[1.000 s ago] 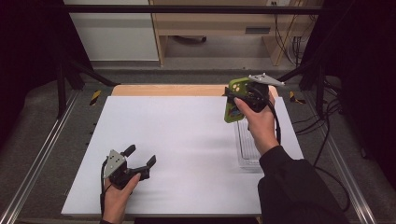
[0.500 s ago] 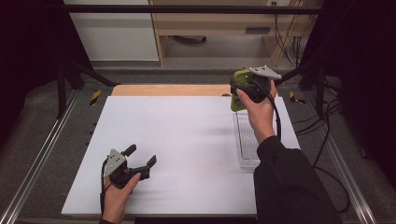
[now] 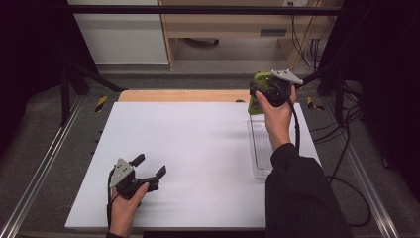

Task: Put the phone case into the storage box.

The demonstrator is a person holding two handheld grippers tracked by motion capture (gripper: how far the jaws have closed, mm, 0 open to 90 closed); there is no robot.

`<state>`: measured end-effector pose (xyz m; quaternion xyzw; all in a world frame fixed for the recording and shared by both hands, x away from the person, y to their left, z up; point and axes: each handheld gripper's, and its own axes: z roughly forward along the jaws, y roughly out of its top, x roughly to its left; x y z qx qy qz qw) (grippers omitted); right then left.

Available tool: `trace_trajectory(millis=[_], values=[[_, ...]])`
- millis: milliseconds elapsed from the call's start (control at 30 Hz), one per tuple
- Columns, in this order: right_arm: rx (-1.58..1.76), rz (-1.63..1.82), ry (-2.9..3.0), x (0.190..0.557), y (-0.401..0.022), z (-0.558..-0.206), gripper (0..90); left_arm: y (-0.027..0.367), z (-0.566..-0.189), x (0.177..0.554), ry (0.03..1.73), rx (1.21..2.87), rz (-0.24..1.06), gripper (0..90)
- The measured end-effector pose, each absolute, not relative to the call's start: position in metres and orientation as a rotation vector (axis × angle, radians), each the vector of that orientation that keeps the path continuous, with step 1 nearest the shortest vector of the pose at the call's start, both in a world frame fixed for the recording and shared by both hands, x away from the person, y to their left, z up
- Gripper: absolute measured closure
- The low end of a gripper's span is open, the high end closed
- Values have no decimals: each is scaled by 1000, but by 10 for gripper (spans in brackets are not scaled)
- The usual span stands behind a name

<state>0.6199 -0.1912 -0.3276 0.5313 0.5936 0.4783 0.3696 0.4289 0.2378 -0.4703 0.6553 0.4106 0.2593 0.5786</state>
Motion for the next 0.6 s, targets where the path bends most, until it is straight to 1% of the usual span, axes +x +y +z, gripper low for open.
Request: trace_trajectory(millis=[333, 600], values=[[1362, 1163, 1486, 627, -195, -335, 167, 237, -471, 429, 952, 1545, 604, 45], [1403, 1098, 1472, 637, -204, -356, 166, 235, -471, 429, 938, 1558, 600, 44]])
